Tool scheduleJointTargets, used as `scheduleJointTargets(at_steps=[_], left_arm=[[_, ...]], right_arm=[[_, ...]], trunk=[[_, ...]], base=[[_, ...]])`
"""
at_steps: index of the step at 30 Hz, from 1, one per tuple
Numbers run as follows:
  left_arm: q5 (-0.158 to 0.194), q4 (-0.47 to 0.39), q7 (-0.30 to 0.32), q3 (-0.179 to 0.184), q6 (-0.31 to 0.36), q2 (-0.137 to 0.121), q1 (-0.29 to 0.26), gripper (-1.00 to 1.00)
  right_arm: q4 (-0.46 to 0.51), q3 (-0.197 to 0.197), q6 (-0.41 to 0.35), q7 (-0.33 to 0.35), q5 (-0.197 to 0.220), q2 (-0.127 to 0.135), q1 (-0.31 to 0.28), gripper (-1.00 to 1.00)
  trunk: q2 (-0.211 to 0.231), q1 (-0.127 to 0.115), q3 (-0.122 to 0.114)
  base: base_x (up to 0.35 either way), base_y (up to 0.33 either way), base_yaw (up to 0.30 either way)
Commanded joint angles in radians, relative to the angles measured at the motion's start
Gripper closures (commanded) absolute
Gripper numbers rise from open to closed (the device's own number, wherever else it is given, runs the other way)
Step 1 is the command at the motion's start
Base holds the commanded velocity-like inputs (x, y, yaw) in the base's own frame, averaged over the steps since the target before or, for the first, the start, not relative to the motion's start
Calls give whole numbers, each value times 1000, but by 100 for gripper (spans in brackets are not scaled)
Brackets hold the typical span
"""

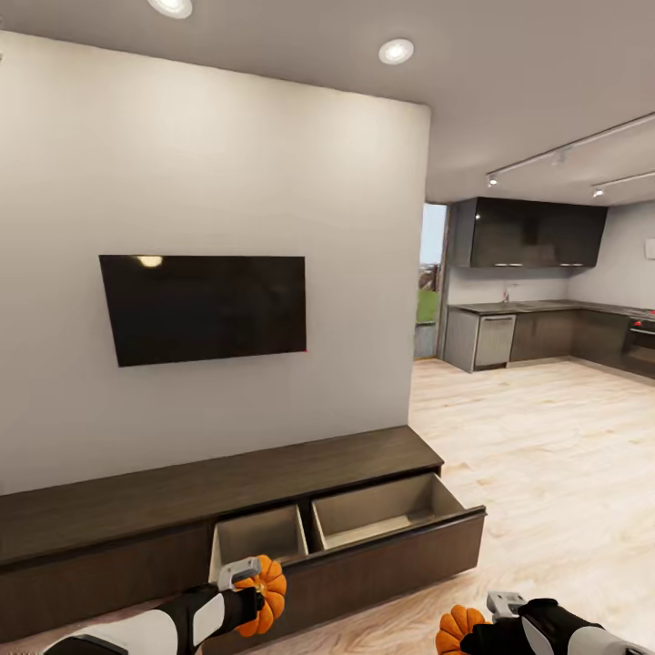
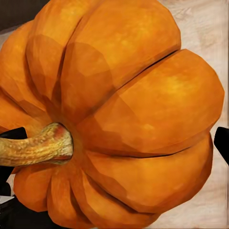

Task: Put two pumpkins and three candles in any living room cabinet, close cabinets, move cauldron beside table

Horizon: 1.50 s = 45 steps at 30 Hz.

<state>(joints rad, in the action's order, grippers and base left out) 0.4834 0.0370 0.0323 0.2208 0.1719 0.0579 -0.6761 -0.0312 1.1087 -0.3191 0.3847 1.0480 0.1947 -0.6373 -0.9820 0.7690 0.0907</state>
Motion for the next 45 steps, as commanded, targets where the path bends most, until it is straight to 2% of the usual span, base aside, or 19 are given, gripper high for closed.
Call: scheduleJointTargets(at_steps=[1,13,22,34,45], left_arm=[[10,3,3,8,0,2,-2,100],[10,3,3,8,0,4,-2,100],[9,3,3,8,0,4,-2,100],[9,3,3,8,0,11,-2,100],[9,3,3,8,0,13,-2,100]], right_arm=[[-1,4,-3,5,12,0,-1,100],[-1,3,-3,5,12,0,-1,100],[-1,3,-4,5,12,0,-1,100],[-1,4,-5,5,12,0,-1,100],[-1,5,-3,5,12,0,-1,100]], trunk=[[-1,0,2],[-1,0,5],[-1,0,6],[-1,0,21],[-1,0,22]], base=[[95,-331,211],[95,-331,252],[94,-331,26],[94,-331,76],[56,-338,53]])
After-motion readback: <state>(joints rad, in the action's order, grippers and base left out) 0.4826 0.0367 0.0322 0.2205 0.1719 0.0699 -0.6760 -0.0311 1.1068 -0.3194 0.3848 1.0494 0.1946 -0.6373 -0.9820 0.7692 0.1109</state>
